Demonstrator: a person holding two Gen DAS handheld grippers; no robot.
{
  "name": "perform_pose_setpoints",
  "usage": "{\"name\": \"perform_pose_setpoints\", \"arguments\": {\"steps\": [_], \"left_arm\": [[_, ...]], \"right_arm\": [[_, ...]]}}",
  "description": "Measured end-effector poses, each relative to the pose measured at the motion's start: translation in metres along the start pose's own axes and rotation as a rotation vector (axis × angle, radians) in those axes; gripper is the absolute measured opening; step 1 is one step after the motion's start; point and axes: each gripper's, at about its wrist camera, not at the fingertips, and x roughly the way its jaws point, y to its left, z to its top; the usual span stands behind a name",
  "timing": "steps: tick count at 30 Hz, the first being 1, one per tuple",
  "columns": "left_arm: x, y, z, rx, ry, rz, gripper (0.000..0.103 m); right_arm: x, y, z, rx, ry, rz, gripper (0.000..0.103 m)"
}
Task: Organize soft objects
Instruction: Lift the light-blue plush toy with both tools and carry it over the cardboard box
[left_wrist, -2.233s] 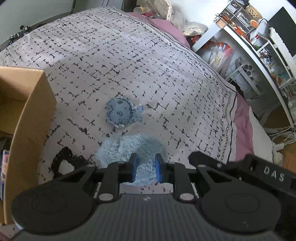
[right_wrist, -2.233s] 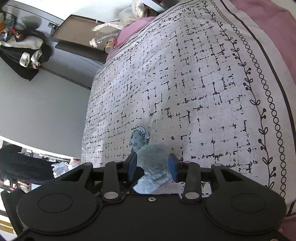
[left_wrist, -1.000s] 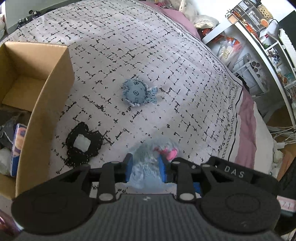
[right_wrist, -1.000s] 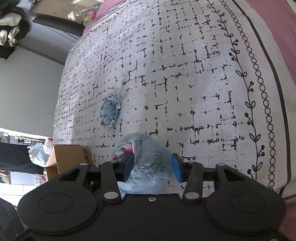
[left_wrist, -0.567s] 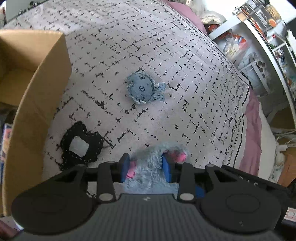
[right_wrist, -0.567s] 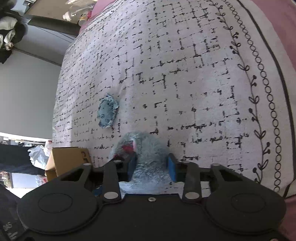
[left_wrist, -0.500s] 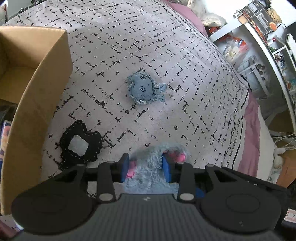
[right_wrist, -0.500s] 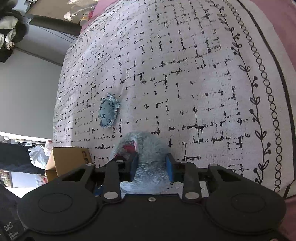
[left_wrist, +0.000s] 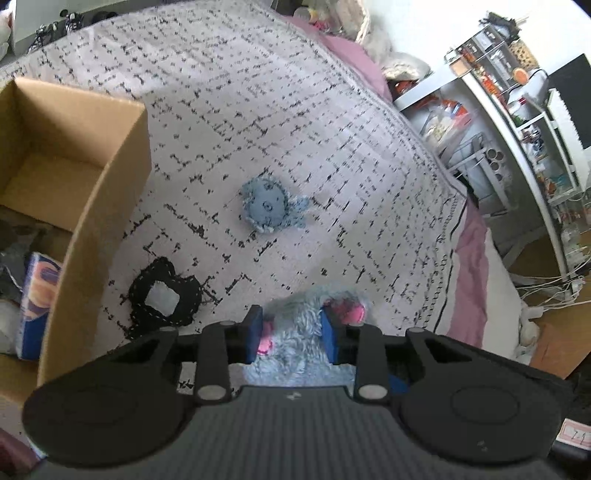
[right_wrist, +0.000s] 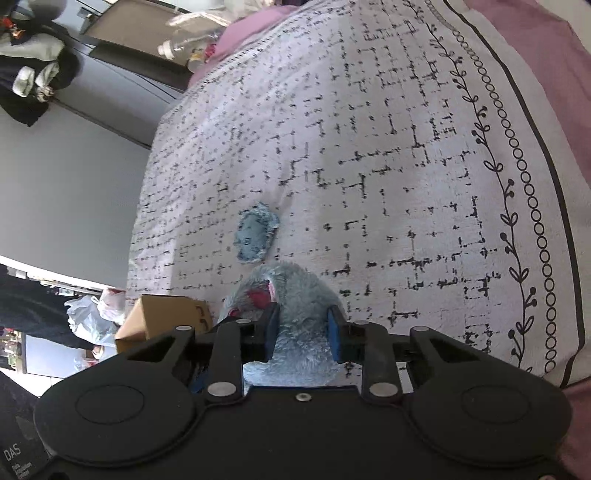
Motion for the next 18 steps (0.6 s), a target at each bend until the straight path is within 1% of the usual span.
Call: {"name": "perform_pose_setpoints", "arguments": {"steps": [11, 18], "left_arm": [[-0.051, 0.005, 0.003, 0.006, -0.074, -0.046, 0.031], [-0.08, 0.013, -0.002, 0.009, -0.112, -0.074, 0.029]], "right_arm": [[-0.033, 0.034, -0.02, -0.065, -0.062, 0.041, 0.027], [-0.05, 0.05, -0.034, -0.107, -0.077, 0.067, 0.027]]}}
